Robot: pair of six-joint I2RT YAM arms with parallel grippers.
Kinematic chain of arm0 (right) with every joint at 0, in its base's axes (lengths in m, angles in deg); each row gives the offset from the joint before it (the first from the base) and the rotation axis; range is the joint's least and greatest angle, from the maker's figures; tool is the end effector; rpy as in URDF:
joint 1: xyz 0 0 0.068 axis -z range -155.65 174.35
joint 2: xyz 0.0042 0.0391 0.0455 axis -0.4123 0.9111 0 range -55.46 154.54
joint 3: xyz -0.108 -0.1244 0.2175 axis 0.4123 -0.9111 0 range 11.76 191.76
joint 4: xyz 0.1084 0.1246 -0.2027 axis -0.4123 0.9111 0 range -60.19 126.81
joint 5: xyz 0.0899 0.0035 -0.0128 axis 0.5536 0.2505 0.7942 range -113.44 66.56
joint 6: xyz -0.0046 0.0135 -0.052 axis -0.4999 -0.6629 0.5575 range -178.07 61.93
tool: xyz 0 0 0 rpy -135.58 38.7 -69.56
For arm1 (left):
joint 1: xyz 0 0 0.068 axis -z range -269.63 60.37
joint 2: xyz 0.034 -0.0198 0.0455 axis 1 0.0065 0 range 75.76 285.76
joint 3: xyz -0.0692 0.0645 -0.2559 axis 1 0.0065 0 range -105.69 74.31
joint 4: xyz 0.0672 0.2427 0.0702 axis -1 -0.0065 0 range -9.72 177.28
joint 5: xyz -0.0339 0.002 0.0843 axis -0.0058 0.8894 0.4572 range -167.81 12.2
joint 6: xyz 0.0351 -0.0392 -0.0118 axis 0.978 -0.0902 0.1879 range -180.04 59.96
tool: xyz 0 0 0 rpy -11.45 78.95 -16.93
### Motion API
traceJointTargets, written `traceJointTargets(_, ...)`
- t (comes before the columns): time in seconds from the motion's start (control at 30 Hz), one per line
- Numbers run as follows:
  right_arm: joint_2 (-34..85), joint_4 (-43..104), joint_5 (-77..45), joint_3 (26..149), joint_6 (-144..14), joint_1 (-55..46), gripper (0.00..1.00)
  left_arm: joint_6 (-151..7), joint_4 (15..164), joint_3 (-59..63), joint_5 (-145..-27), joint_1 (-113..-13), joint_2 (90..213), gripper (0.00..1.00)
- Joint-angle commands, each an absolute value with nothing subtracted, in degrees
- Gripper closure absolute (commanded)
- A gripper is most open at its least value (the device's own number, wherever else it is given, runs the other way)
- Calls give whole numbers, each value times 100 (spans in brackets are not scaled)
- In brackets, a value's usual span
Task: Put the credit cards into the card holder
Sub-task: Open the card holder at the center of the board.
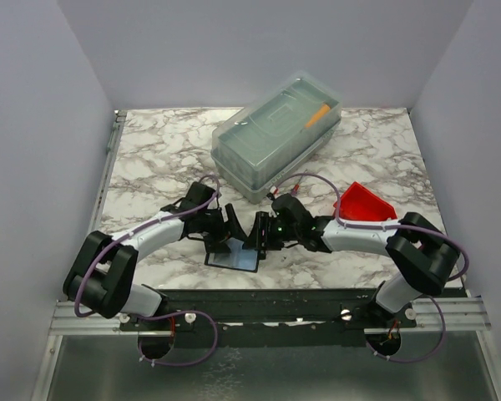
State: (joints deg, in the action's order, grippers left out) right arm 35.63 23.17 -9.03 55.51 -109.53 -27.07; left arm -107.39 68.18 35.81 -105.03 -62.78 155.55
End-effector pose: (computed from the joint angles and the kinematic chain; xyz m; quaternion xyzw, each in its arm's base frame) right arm 0.1909 0.2536 0.1672 -0.0520 0.9017 0.3946 0.1688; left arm 0.2149 -0.1271 0.1650 -0.1080 0.9353 -0.3313 0.0608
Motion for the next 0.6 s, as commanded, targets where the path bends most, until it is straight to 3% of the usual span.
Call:
traceJointTargets(0.0, 3323, 2224, -990, 5291, -11049, -2742, 49, -10900, 7323, 3802, -11372, -6208, 15699, 22)
traceJointTargets(0.33, 2082, 3428, -1958, 4901, -11024, -2733, 46, -11222, 8445, 3686, -12403, -5746, 15988, 23)
traceJointTargets(0.57, 1975, 3917, -2203, 5069, -10829, -2733, 43, -10493, 7423, 3235, -12042, -5718, 15374, 21)
